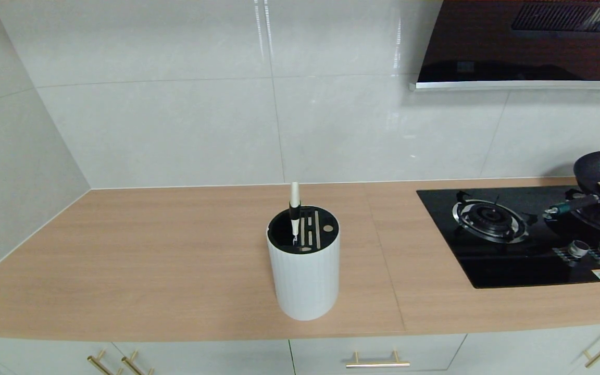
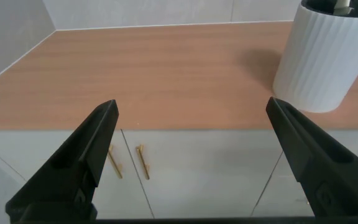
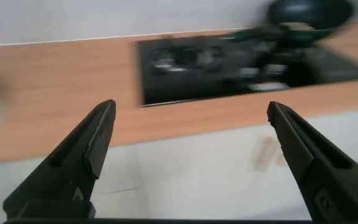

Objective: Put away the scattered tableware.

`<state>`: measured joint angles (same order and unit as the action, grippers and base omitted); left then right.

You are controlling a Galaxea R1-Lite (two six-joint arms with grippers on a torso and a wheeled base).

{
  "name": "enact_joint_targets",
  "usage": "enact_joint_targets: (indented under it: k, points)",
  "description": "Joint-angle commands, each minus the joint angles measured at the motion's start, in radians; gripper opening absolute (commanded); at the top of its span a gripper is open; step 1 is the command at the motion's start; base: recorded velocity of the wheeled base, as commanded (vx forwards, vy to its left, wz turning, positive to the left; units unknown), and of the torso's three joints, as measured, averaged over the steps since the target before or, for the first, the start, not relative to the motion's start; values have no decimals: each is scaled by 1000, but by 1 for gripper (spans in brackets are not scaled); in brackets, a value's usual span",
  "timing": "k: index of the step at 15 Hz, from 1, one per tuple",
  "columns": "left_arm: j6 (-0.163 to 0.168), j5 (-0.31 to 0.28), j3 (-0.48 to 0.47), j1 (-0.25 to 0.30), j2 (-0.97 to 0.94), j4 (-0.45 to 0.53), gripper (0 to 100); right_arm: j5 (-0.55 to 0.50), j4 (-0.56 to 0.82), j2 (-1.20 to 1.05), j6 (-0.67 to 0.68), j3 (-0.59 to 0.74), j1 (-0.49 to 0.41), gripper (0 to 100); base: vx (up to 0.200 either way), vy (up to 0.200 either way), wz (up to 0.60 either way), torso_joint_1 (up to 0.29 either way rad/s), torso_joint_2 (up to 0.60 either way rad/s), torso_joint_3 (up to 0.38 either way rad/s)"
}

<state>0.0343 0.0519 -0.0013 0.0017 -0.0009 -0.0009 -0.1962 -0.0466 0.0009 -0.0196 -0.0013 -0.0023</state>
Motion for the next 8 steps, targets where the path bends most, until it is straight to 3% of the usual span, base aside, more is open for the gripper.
enact_joint_targets:
  k: [1, 2, 8]
  points:
    - [-19, 0, 1, 0, 1, -2, 100, 112, 19, 2, 43, 1, 1, 100, 0, 0, 0, 0, 0, 0]
    - [-48, 0, 1, 0, 1, -4, 100, 144, 59, 2, 47, -2, 1, 100, 0, 0, 0, 0, 0, 0]
    - [-45, 0, 1, 0, 1, -4, 100, 144, 45, 2, 44, 0, 1, 100, 0, 0, 0, 0, 0, 0]
